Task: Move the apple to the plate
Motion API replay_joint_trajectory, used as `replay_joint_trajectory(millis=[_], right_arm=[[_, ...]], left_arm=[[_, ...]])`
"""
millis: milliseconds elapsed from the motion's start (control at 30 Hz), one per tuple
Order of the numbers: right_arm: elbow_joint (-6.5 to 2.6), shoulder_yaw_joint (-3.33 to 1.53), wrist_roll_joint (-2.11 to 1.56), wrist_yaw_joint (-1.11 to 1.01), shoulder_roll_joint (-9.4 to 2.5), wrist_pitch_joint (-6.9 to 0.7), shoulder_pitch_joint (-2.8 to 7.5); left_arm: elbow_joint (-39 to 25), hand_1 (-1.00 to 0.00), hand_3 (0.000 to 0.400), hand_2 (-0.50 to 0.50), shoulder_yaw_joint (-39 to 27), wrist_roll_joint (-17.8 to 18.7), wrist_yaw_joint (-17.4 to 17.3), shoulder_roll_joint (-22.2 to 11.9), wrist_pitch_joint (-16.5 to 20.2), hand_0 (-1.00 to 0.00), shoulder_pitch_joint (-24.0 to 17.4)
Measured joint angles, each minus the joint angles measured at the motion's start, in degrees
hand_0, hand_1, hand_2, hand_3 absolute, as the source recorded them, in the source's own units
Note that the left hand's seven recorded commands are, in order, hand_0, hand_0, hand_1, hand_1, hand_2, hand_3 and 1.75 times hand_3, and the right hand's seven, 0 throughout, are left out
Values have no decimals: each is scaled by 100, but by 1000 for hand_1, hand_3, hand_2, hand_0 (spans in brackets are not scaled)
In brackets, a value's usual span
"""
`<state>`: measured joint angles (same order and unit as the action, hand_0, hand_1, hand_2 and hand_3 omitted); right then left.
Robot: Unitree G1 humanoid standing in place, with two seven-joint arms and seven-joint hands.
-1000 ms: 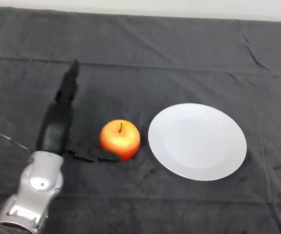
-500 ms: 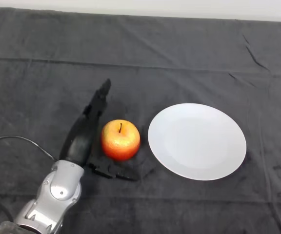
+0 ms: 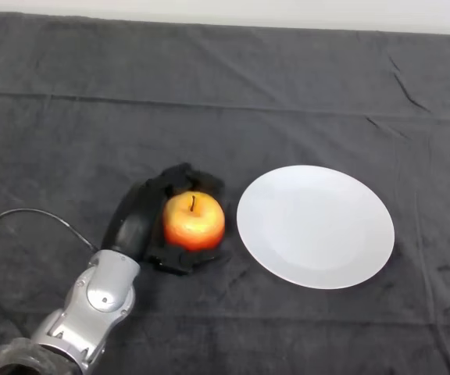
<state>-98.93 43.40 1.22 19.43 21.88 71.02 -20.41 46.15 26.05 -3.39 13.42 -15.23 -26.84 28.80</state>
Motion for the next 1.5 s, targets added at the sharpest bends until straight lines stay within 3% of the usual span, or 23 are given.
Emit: replay_joint_trajectory(millis=[233,533,667,867,1100,1500], right_arm=[[-2,-31,-5,0,0,0,-4],[-1,-34,-15,0,0,0,-6],[-1,-35,-41,0,0,0,-14],[-3,-36,-45,0,0,0,-16],[-7,-41,-45,0,0,0,-39],[-8,-41,-45,0,3,1,-42]], left_arm=[[-185,-1000,400,0,7,66,-1,-27,270,-1000,46],[-1261,-1000,400,0,60,28,164,-58,584,-1000,224],[-1356,-1000,400,0,123,-42,277,-10,635,-1000,415],[-1307,-1000,400,0,493,-94,493,214,636,-1000,679],[-832,-1000,400,0,1101,-56,748,608,632,-1000,1156],[-78,-1000,400,0,2307,503,980,804,347,-1000,1597]])
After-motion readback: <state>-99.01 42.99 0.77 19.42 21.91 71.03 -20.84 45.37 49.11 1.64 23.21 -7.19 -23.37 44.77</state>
